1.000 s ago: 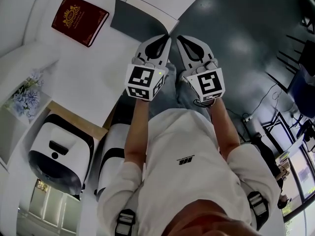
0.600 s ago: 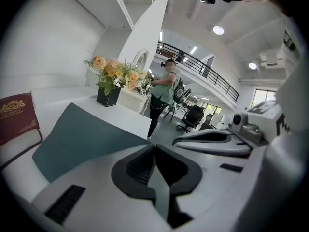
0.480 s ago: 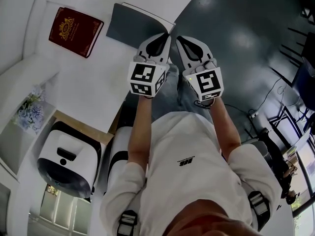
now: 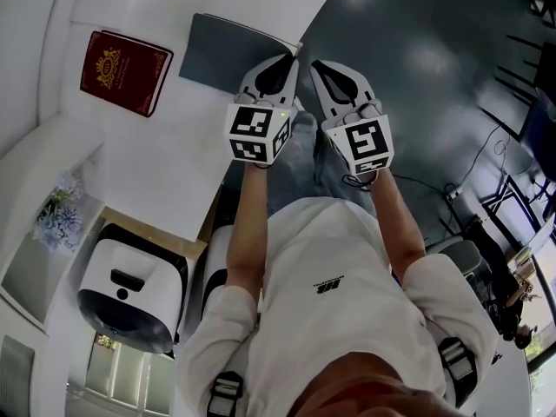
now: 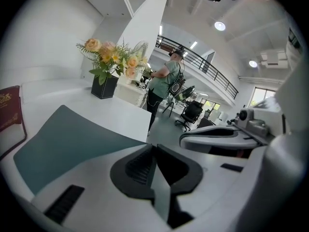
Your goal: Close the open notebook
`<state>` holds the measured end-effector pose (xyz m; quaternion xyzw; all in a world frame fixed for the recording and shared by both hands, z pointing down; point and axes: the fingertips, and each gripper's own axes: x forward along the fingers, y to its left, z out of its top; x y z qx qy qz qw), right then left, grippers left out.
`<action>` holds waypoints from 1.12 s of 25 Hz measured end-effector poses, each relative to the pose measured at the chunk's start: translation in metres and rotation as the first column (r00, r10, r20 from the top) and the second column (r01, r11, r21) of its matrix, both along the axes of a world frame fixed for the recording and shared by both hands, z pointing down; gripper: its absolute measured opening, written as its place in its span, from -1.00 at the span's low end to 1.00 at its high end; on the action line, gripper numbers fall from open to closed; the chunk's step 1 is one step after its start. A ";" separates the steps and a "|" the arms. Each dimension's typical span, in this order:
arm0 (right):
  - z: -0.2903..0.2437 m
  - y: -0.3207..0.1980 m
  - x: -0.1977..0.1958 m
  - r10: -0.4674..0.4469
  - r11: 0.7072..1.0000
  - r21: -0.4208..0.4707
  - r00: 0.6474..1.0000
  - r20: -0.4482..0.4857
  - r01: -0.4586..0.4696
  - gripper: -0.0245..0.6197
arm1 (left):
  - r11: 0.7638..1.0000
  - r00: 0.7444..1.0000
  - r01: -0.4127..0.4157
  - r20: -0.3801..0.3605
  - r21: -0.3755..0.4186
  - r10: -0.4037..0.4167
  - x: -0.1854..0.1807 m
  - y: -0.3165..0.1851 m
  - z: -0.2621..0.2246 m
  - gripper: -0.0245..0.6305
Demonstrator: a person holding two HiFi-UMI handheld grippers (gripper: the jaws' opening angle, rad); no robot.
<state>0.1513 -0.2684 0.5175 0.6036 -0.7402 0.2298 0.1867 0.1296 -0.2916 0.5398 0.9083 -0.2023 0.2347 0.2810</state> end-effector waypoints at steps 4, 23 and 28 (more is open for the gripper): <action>0.004 0.000 0.002 0.010 1.000 -0.004 1.000 0.001 -0.010 -0.93 | 1.000 1.000 -0.010 0.009 -0.008 0.010 0.003 -0.001 0.008 -0.93; -0.003 0.010 0.020 0.049 0.999 0.008 0.999 -0.005 -0.049 -0.93 | 1.000 0.998 -0.021 0.051 0.004 0.021 0.009 0.003 0.017 -0.93; -0.008 0.016 0.028 0.060 0.998 0.019 0.998 0.001 -0.060 -0.93 | 1.000 0.999 -0.008 0.044 0.017 0.007 0.007 0.007 0.008 -0.93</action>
